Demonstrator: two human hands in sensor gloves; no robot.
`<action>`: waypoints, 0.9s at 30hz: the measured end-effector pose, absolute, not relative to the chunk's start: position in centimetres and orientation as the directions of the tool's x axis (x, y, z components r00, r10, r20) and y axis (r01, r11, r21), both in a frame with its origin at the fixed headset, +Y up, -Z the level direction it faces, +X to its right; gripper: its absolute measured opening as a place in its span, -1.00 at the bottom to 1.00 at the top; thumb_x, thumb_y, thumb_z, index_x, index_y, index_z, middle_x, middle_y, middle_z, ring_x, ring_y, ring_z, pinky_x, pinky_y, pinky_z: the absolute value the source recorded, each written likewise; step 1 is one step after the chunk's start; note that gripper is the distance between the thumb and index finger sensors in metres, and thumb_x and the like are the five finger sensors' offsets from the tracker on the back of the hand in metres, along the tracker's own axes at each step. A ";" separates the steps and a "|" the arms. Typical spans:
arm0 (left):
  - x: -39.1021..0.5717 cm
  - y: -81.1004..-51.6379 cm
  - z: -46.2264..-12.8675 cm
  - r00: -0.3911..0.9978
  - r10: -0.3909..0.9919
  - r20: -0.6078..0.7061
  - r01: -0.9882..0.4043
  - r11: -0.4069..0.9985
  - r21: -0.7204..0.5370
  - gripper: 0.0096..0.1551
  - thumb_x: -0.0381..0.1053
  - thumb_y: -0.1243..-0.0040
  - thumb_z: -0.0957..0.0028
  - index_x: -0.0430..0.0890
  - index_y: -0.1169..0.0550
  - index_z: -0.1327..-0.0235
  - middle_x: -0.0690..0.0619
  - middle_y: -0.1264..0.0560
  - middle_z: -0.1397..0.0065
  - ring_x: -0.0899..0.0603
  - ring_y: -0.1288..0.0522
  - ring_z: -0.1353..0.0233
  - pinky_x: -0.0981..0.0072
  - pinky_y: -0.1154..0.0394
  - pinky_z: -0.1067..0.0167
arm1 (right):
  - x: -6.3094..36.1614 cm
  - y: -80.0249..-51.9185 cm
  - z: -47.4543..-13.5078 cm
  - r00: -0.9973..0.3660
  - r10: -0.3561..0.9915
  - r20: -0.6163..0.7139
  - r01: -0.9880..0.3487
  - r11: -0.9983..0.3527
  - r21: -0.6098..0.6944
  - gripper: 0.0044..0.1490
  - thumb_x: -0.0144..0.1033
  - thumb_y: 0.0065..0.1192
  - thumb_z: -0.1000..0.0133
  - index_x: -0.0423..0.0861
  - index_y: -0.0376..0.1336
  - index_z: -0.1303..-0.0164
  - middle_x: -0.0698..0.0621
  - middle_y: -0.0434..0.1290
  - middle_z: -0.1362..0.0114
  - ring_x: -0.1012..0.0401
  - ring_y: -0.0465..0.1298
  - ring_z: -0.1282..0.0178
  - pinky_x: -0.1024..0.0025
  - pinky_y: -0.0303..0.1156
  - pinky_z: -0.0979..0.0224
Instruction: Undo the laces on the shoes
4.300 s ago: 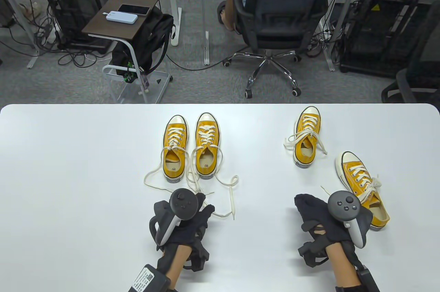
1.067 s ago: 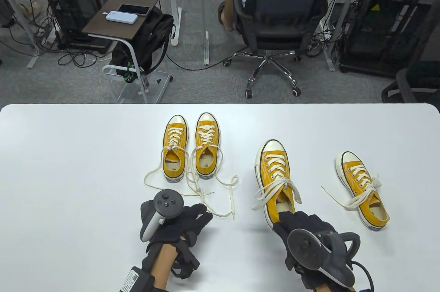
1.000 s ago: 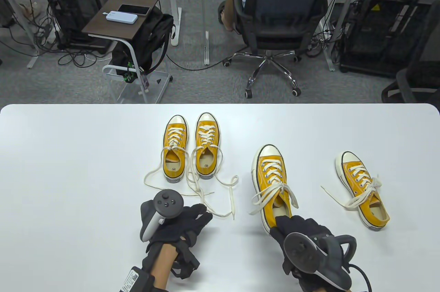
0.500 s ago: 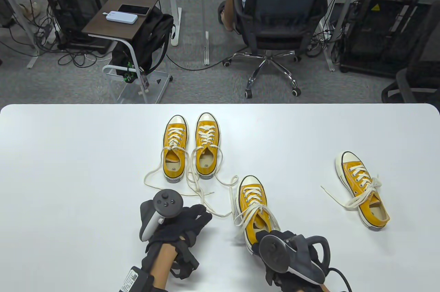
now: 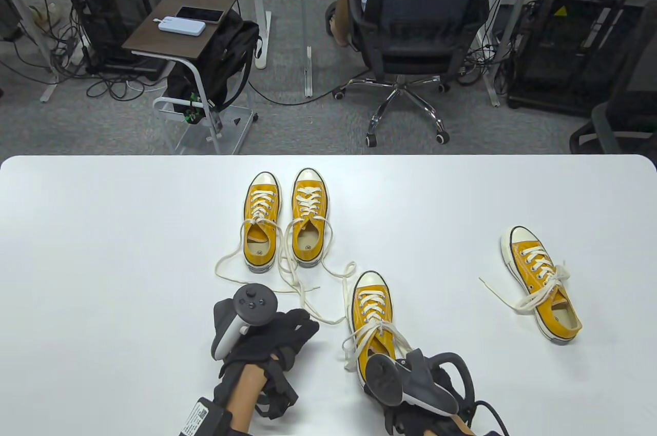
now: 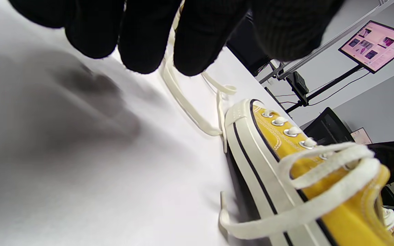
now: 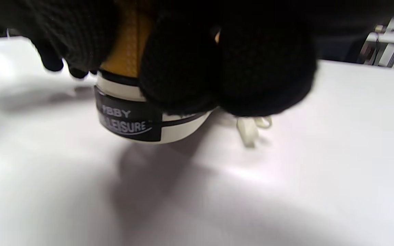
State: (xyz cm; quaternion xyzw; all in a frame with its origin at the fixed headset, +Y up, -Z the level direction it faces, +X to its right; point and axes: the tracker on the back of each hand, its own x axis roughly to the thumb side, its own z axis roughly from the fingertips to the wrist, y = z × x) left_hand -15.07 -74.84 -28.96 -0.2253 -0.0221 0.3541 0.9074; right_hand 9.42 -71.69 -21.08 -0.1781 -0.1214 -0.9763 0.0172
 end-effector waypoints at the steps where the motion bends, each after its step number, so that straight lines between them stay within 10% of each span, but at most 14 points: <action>1: -15.1 -74.9 -29.0 0.749 0.651 -0.121 -0.631 0.647 -0.427 -0.13 0.39 -0.01 -0.01 -0.01 -0.49 -0.53 -0.30 -0.43 -0.53 -0.53 -0.36 -0.47 -0.38 -0.33 -0.31 | 9.4 -71.9 -21.1 -0.935 0.013 0.355 0.076 -0.969 0.235 -0.46 0.11 0.25 -0.03 0.03 0.47 -0.07 -0.08 0.70 0.21 -0.02 0.67 0.34 0.20 0.57 0.38; 14: -14.2 -75.1 -28.7 0.770 0.628 -0.108 -0.598 0.654 -0.463 -0.13 0.40 0.00 -0.01 -0.01 -0.49 -0.54 -0.30 -0.43 -0.54 -0.52 -0.35 -0.48 -0.38 -0.33 -0.31 | 10.4 -72.6 -21.2 -0.930 0.074 0.361 0.081 -0.915 0.396 -0.22 0.21 0.20 -0.03 -0.06 0.35 -0.33 -0.16 0.68 -0.05 -0.10 0.66 0.19 0.12 0.58 0.25; 27: -9.9 -73.8 -27.2 0.724 0.675 0.145 -0.605 0.721 -0.337 -0.16 0.34 -0.15 0.00 0.03 -0.42 -0.57 -0.24 -0.43 -0.53 -0.46 -0.41 -0.44 -0.32 -0.38 -0.28 | 16.7 -67.9 -26.1 -0.940 0.335 0.068 -0.310 -0.919 0.243 -0.46 -0.11 0.31 -0.08 -0.11 0.45 -0.19 -0.25 0.66 -0.06 -0.19 0.64 0.13 -0.02 0.54 0.18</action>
